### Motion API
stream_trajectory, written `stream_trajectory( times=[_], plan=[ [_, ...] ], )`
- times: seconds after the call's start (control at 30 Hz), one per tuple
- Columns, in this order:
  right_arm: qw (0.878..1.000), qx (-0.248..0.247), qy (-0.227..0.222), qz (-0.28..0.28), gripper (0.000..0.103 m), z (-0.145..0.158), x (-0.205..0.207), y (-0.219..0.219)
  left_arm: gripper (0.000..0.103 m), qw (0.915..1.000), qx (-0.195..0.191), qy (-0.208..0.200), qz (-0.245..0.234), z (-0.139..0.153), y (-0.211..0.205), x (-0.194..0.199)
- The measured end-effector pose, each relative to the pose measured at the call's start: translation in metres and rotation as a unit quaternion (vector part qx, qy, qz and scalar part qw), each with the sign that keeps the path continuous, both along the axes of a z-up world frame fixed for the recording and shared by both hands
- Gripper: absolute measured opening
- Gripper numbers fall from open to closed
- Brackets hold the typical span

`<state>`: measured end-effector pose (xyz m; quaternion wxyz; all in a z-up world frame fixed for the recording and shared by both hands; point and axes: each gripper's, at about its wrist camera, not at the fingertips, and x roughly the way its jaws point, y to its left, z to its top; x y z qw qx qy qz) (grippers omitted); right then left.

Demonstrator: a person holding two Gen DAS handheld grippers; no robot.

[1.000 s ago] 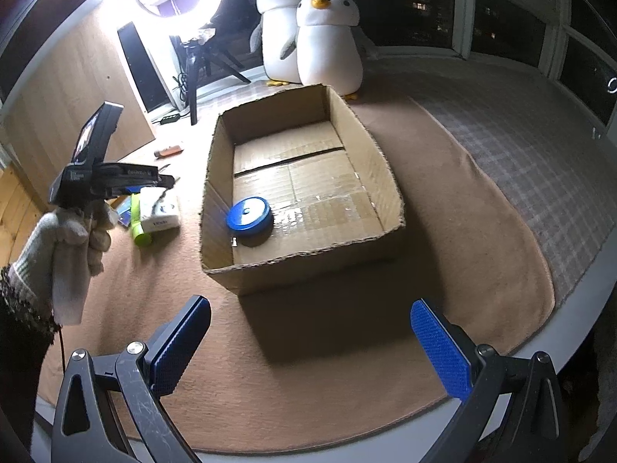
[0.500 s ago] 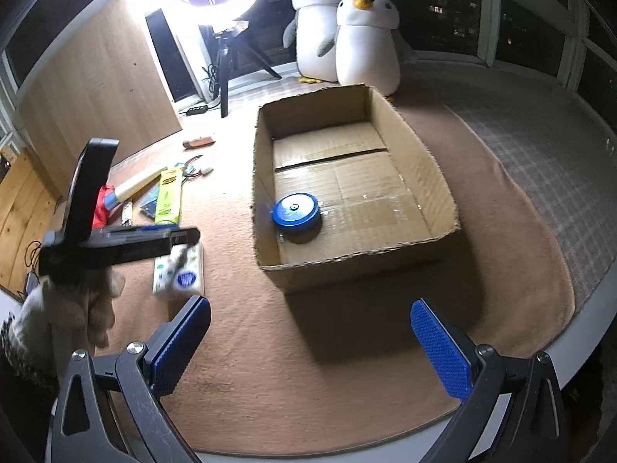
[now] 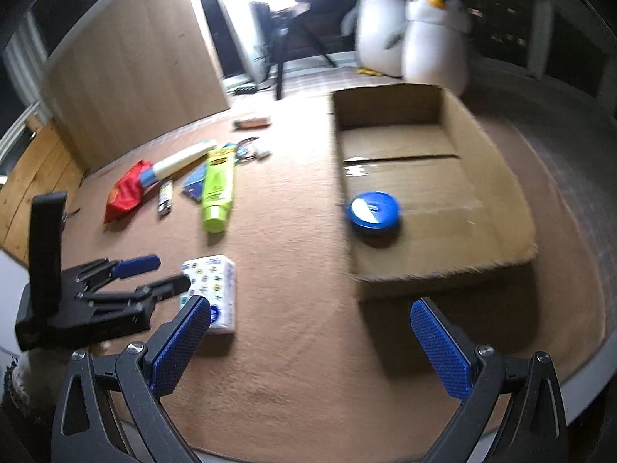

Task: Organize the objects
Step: 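Grasp the tissue pack with the right tool beside the left tool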

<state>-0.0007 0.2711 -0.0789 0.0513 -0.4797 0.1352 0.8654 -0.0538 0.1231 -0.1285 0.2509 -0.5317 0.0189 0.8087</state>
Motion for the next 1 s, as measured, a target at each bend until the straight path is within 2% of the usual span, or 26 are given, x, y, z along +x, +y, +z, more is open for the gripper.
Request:
stream_trajectory(
  times=[0.3, 0.63, 0.77, 0.93, 1.0],
  plan=[
    [0.994, -0.008, -0.043, 0.103, 0.103, -0.024, -0.045, -0.039, 0.069, 0.9996, 0.023, -0.016, 0.007, -0.002, -0.009, 0.021],
    [0.983, -0.058, -0.090, 0.149, 0.102, -0.049, -0.073, -0.054, 0.069, 0.9983, 0.046, -0.034, 0.010, -0.008, -0.002, 0.016],
    [0.978, -0.094, -0.113, 0.146, 0.095, -0.063, -0.081, -0.050, 0.068, 0.9976, 0.055, -0.043, 0.010, -0.012, 0.003, 0.011],
    [0.973, -0.112, -0.128, 0.156, 0.082, -0.072, -0.088, -0.054, 0.068, 0.9959, 0.068, -0.059, 0.010, -0.017, 0.007, 0.007],
    [0.971, -0.119, -0.134, 0.160, 0.068, -0.075, -0.089, -0.055, 0.067, 0.9948, 0.075, -0.068, 0.011, -0.020, 0.008, 0.005]
  ],
)
